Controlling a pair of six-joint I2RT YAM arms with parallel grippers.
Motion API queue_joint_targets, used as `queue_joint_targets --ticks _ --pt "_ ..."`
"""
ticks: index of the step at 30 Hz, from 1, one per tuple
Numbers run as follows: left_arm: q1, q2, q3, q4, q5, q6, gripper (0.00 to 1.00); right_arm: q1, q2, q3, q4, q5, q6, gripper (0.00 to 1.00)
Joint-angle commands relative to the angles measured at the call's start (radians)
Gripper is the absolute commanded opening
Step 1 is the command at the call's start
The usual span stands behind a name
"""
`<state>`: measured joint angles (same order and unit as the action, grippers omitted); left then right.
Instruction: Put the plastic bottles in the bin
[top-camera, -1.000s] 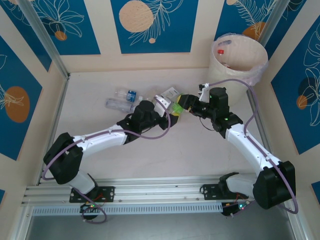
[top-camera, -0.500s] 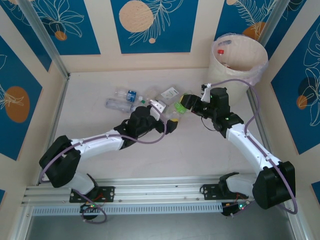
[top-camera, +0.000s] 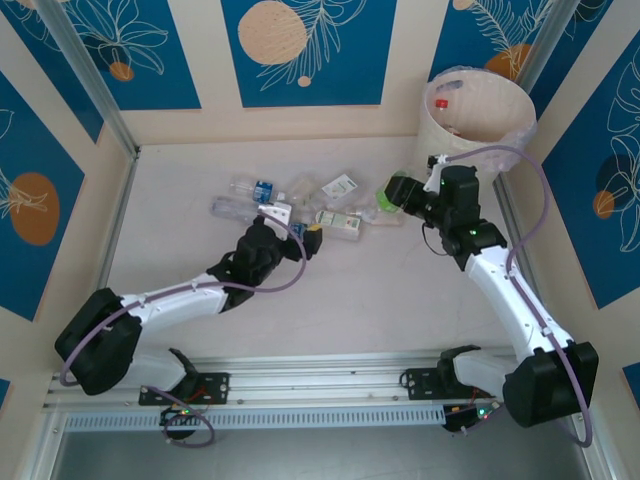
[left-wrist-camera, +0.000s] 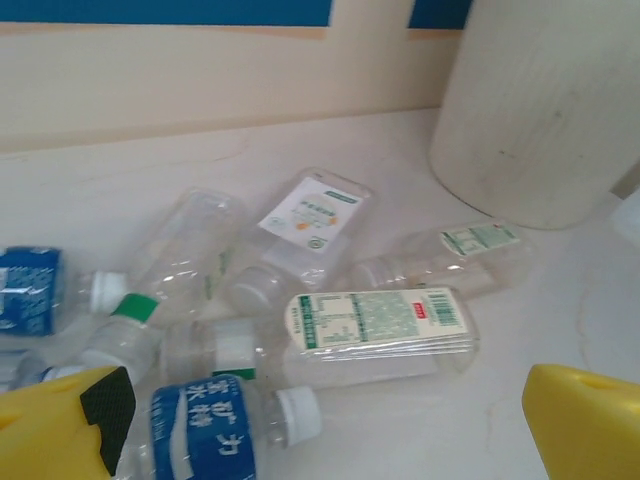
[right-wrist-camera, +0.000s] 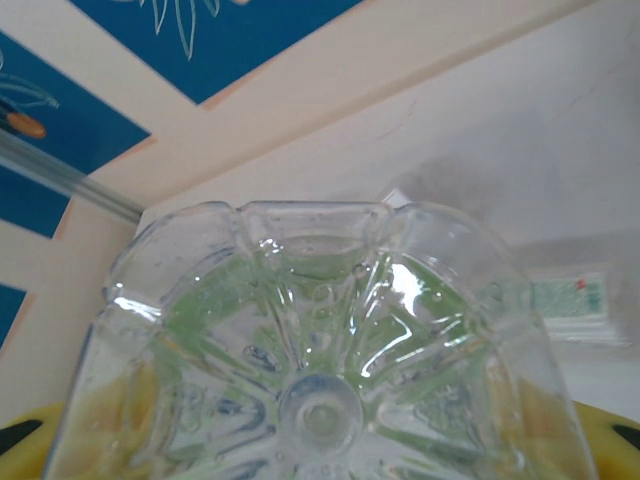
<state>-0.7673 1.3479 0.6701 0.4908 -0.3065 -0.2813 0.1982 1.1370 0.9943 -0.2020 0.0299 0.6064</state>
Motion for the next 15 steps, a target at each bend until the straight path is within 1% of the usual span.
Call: queue_joint_targets --ticks 1,3,5,9,12,15 --pt "0.020 -0.046 -0.048 0.034 -0.093 -0.064 1.00 -0.044 -0.013 0.042 0.038 0.038 -0.045 0.42" --pt "0.032 -0.068 -0.071 0.037 -0.114 -0.086 1.00 -0.073 -0.003 0.051 0.089 0.027 -0.046 0.39" --pt "0.048 -0.087 -0.095 0.033 -0.114 -0.103 1.00 -0.105 0.021 0.091 0.103 0.024 -0.062 0.39" --pt "0.077 -0.115 -0.121 0.001 -0.096 -0.123 1.00 -0.168 0.077 0.179 0.128 0.053 -0.088 0.41" --pt "0.096 -0.134 -0.147 0.002 -0.080 -0.135 1.00 -0.215 0.127 0.254 0.150 0.110 -0.071 0.39" --pt "0.109 -0.152 -0.165 0.003 -0.070 -0.147 1.00 -0.264 0.165 0.290 0.256 0.137 -0.048 0.38"
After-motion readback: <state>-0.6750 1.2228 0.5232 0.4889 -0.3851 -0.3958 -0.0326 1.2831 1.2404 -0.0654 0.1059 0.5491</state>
